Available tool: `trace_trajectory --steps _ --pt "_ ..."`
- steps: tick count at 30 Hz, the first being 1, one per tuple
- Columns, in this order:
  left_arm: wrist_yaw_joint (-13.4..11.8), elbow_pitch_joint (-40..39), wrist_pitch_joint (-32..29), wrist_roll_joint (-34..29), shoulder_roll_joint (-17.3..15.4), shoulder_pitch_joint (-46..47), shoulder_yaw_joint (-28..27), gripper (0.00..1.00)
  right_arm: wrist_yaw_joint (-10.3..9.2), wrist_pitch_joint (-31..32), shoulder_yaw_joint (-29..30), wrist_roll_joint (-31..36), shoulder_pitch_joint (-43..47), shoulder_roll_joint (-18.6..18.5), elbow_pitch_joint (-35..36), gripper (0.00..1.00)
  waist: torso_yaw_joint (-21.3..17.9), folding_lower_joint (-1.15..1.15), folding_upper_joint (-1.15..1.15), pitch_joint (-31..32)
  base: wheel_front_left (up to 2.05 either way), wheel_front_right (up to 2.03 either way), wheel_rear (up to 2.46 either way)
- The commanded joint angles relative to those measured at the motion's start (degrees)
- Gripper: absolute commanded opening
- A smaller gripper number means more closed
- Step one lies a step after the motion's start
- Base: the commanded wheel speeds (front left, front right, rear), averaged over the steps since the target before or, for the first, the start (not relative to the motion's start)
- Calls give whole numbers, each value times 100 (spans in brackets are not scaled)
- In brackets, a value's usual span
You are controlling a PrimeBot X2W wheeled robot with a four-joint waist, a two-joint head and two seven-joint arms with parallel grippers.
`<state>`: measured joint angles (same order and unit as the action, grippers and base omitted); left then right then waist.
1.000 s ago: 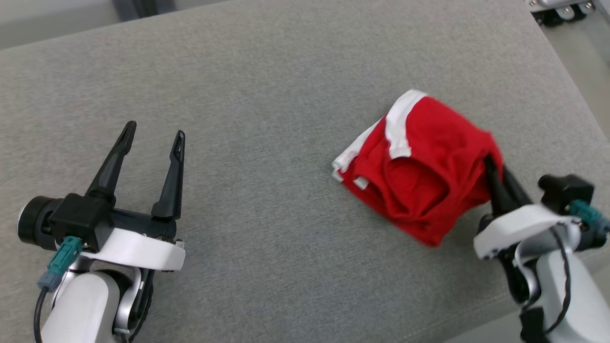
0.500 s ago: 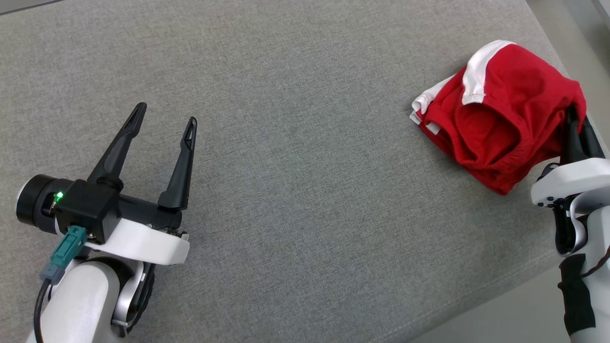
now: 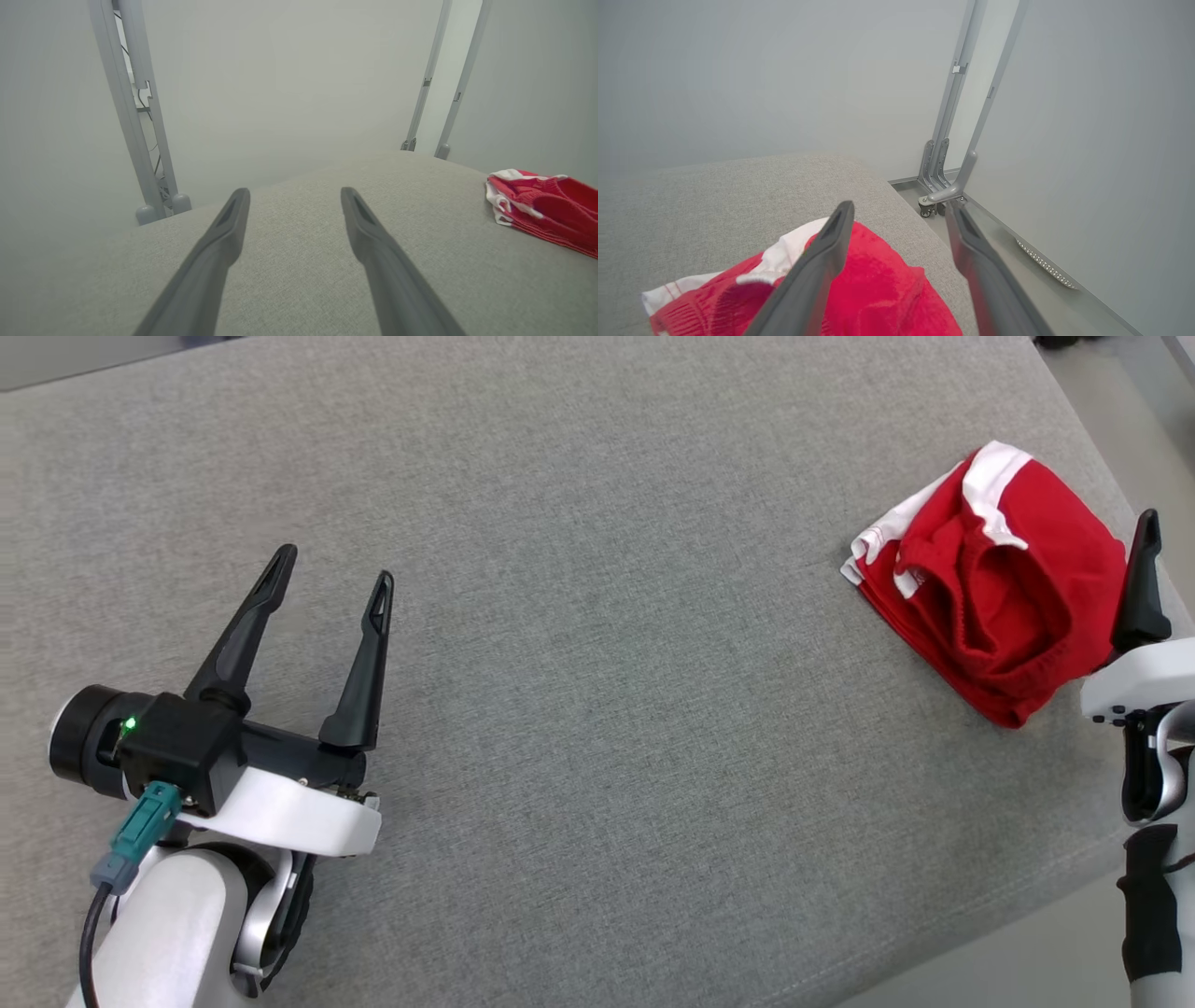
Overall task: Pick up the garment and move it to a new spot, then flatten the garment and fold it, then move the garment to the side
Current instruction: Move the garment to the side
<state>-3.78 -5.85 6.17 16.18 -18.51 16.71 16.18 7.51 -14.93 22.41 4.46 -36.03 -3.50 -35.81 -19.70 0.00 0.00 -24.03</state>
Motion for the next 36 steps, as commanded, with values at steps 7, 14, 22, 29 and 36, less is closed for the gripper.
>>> trace_trajectory --steps 7,14,22,29,36 --pt "-125 237 250 122 130 -109 -46 100 -4 -35 -531 -426 445 36 1135 100 463 0 0 410 0 0 0" --pt "-218 418 445 230 230 -220 -123 100 -4 -34 -1275 -1045 962 39 1975 100 934 0 0 627 0 0 0" --pt "-331 621 653 362 286 -360 -301 100 -4 152 -1869 -1424 1583 40 2731 100 1539 0 0 929 0 0 0" --pt "-396 733 751 450 352 -649 -374 100 -3 343 -2138 -1644 2160 42 2902 100 1855 0 0 1331 0 0 0" --pt "-438 821 778 503 354 -975 -348 100 -3 473 -2204 -1698 2686 42 2881 100 1938 0 0 1718 0 0 0"
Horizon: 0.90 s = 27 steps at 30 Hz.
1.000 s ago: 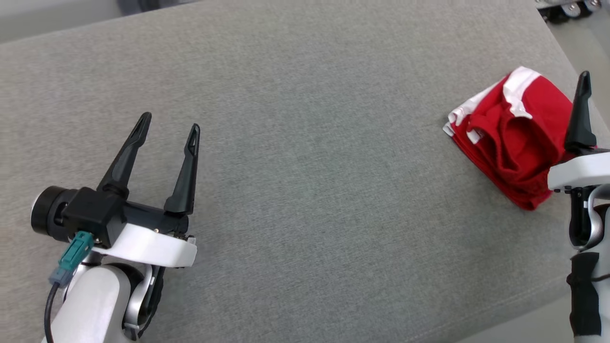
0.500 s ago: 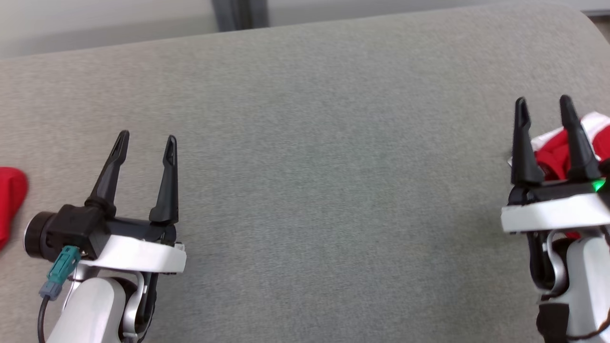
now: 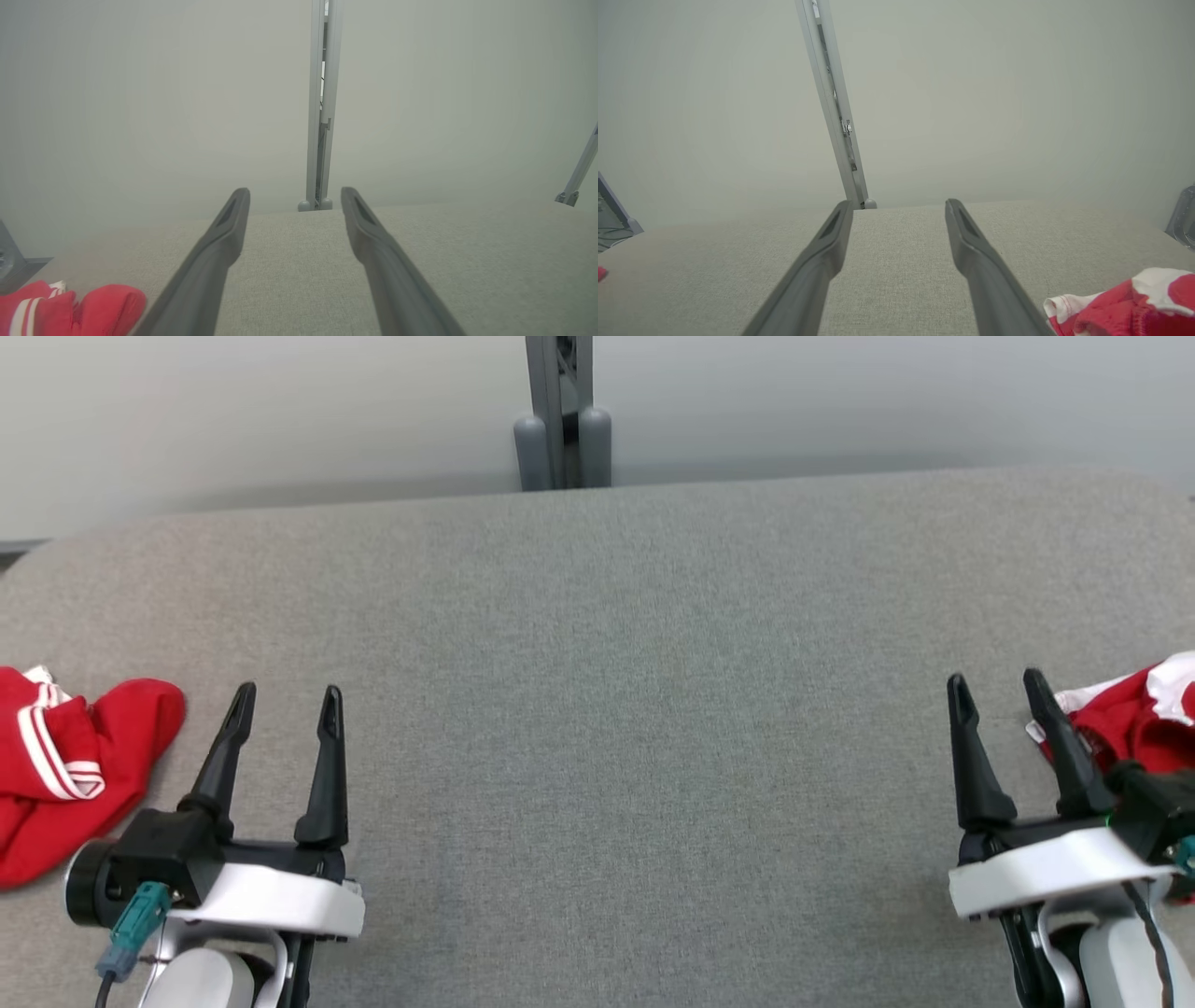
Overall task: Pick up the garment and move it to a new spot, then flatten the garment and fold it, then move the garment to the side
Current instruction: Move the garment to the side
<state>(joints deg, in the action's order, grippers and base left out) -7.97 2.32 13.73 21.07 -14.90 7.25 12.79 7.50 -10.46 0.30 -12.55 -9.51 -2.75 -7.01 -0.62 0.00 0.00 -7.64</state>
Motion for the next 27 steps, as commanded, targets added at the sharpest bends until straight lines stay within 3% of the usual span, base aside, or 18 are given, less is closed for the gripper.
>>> trace_trajectory --steps 1,11,27 --pt "-30 14 21 19 -5 -74 -8 100 -2 52 18 15 106 -34 0 100 27 0 0 136 0 0 0" --pt "-151 51 -143 61 -36 -487 79 100 -2 304 95 56 715 -32 171 100 -61 0 0 604 0 0 0" --pt "-264 -26 -351 106 -140 -554 84 100 -2 363 20 19 802 -32 275 100 -136 0 0 639 0 0 0"
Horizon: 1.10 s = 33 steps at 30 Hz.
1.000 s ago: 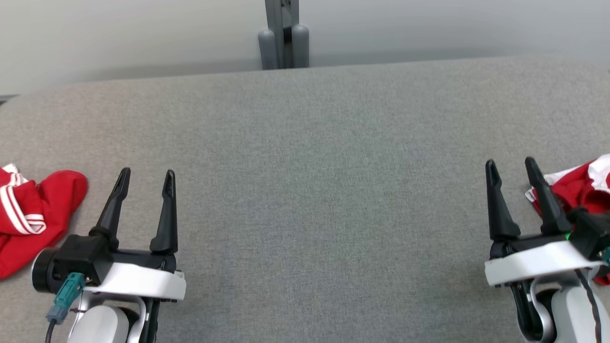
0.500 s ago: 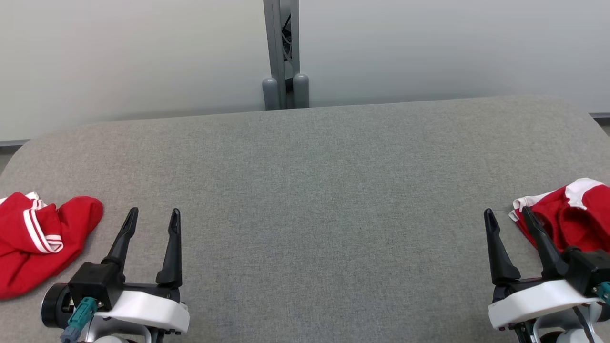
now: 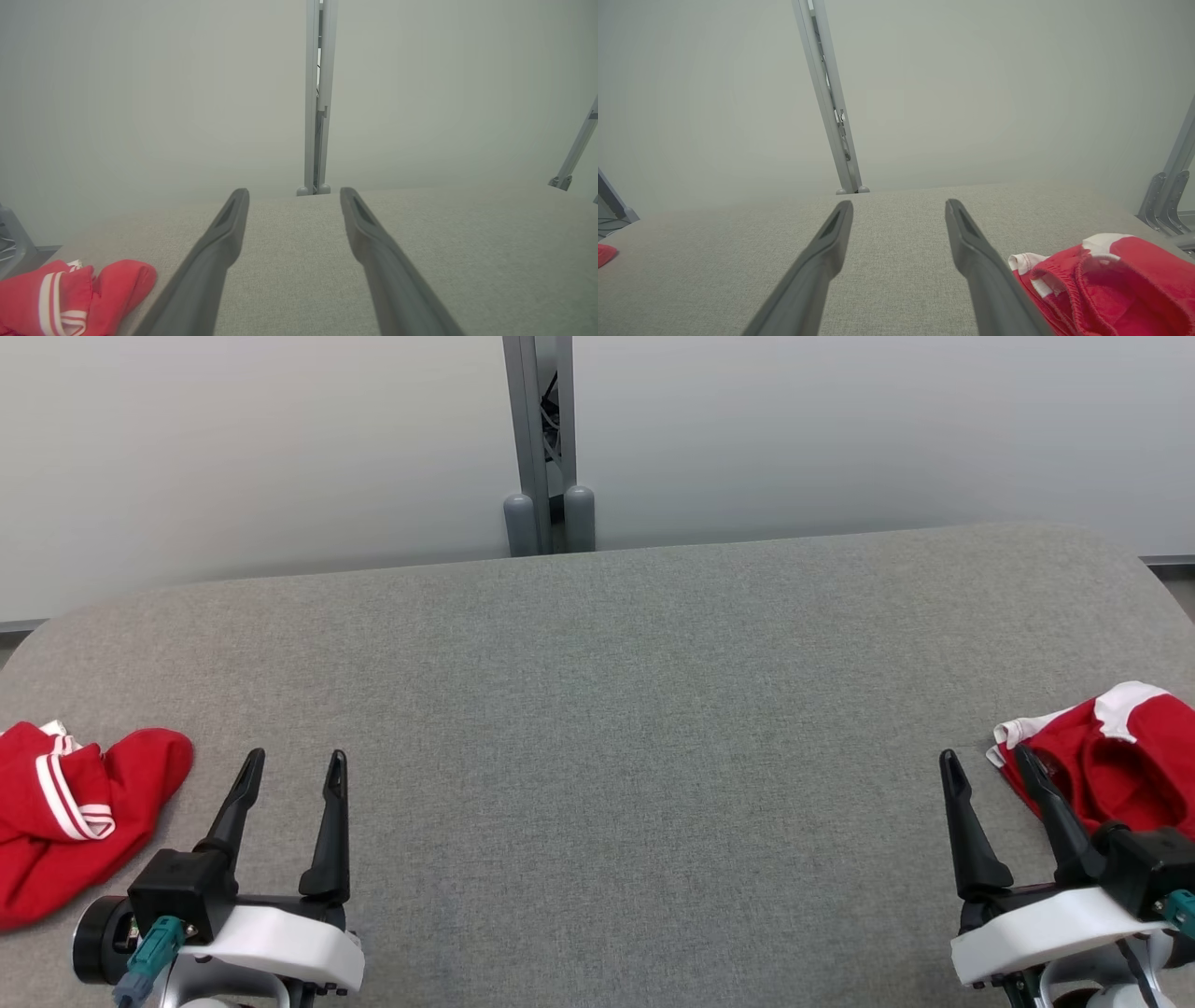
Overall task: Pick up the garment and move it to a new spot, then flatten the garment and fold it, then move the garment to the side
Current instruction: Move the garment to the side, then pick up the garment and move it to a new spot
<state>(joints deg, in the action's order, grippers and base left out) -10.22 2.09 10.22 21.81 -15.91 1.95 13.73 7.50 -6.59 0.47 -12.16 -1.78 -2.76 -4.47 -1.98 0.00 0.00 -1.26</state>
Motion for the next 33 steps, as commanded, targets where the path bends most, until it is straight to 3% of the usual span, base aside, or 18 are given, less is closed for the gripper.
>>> trace_trajectory --steps 1,11,20,26,33 --pt "-48 -1 -13 37 -44 -20 -7 100 -2 -27 1 -17 29 -30 25 100 0 0 0 -7 0 0 0" --pt "-75 34 -111 72 -26 125 38 100 -2 -44 80 65 40 -29 98 100 319 0 0 -93 0 0 0" --pt "-161 81 -11 150 50 186 -30 100 -2 52 147 97 -6 -29 261 100 1406 0 0 -122 0 0 0" --pt "-90 115 37 218 74 254 -9 100 -2 101 234 114 -2 -28 318 100 2193 0 0 -113 0 0 0" --pt "-116 166 68 271 63 194 -34 100 -2 129 215 106 -29 -30 276 100 2723 0 0 -53 0 0 0"
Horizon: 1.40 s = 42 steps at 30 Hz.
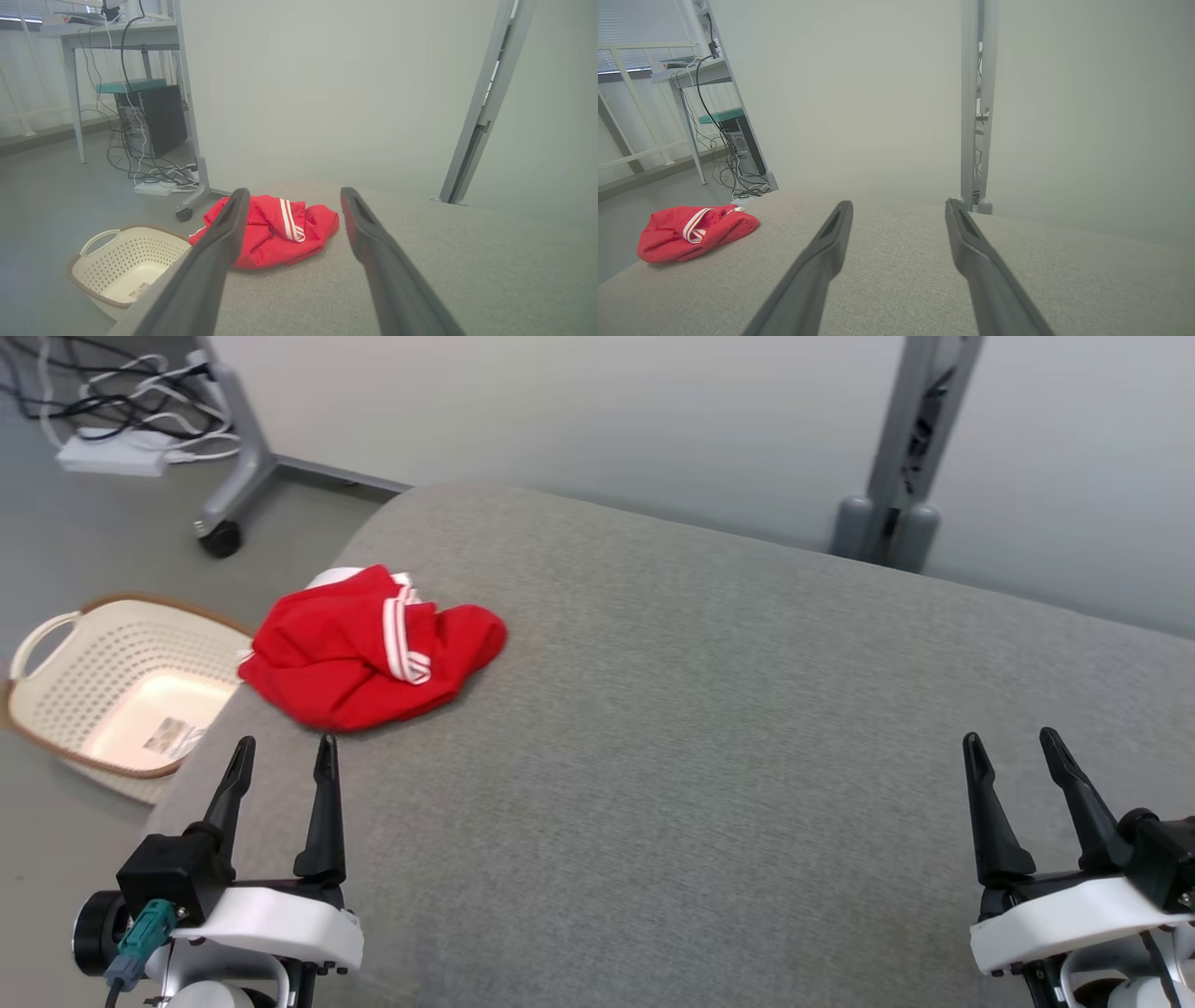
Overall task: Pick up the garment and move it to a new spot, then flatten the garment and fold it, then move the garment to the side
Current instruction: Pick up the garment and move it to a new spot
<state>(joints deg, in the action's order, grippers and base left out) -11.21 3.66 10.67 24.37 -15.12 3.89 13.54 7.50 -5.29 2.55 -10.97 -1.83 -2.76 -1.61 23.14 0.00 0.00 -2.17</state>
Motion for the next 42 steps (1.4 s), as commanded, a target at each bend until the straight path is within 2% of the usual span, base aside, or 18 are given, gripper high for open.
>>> trace_trajectory --steps 1,10,23,31,34,36,42 --pt "-20 8 24 25 -16 -13 -13 100 -2 1 5 -24 -15 -30 -18 100 255 0 0 46 0 0 0" --pt "-34 -12 5 54 -42 -10 3 100 -2 16 -37 -54 9 -30 -46 100 422 0 0 74 0 0 0" --pt "-34 -51 -19 67 -73 151 69 100 -2 10 -45 -65 21 -30 -59 100 451 0 0 60 0 0 0" --pt "218 -134 -58 -6 -278 1168 -8 100 -2 71 -177 5 -116 -30 0 100 349 0 0 -109 0 0 0" --pt "400 47 -259 205 -332 1760 -90 100 -2 148 -214 68 -155 -31 29 100 211 0 0 -256 0 0 0" --pt "585 379 -576 290 -430 2312 -68 100 -2 230 -208 156 -219 -29 116 100 26 0 0 -465 0 0 0" --pt "927 1569 -1252 524 -497 3281 56 100 -2 374 -95 350 -379 -30 360 100 -291 0 0 -1002 0 0 0"
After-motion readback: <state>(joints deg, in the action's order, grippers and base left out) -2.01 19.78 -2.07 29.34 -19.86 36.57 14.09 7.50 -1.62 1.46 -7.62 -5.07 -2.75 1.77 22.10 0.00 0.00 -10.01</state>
